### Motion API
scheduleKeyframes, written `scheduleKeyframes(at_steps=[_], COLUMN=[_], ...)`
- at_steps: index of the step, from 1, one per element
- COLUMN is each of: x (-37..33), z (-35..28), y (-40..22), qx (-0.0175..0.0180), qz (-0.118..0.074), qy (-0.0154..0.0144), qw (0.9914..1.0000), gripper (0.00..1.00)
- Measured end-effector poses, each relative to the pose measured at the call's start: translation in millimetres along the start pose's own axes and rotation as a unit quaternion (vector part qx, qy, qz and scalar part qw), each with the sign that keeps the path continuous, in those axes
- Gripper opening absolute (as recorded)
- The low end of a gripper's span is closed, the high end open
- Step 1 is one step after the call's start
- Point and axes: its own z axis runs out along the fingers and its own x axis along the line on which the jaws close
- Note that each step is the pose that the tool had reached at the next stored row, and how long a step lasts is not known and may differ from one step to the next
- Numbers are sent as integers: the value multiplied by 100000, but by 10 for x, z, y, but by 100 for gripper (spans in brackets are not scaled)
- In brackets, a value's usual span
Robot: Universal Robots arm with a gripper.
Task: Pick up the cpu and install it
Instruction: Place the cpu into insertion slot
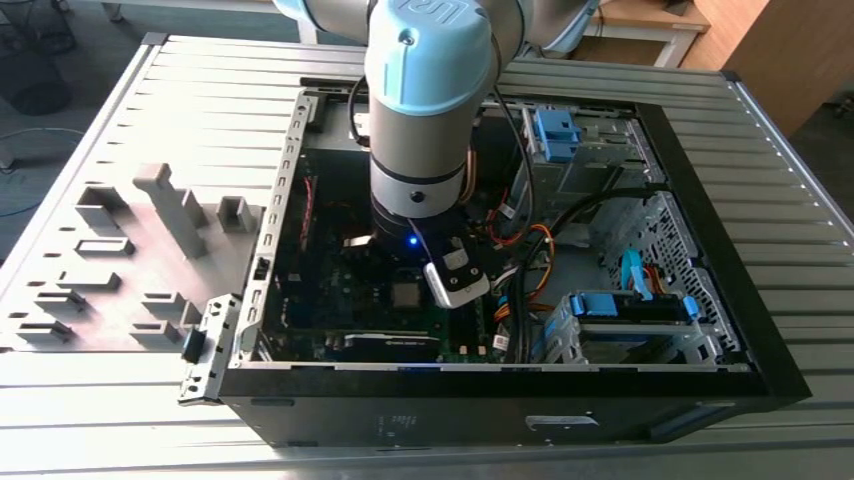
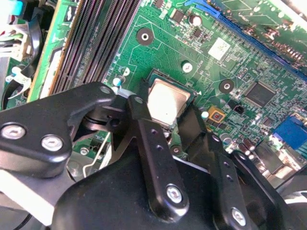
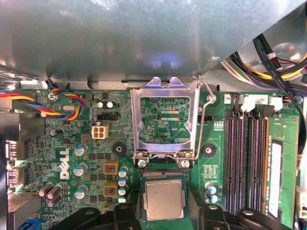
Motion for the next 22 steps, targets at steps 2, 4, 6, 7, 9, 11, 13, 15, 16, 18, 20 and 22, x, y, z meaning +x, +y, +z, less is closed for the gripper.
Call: scheduleKeyframes(at_steps=[2, 4, 6, 7, 9, 11, 13, 15, 16, 18, 20, 22], x=[0, -1, -1, -1, -2, -2, -3, -3, -2, -2, -1, 5], z=[0, 1, 2, 1, 1, -1, -11, -19, -19, -19, -20, -20], y=[0, 0, 0, 0, 0, 1, 0, 0, 0, 0, 2, 4], qx=[1, -10, -14, -11, -13, -22, -33, -49, -94, -114, -104, -100], qz=[4, -2, -1, 1, 1, -2, -3, -5, 3, 93, 312, 497], qy=[-14, -19, -21, -20, -20, -27, -37, -24, -28, -23, -14, -13], qw=[100000, 100000, 100000, 100000, 100000, 100000, 100000, 100000, 100000, 100000, 99999, 99999], gripper=[46, 46, 46, 46, 46, 46, 46, 46, 46, 46, 46, 46])
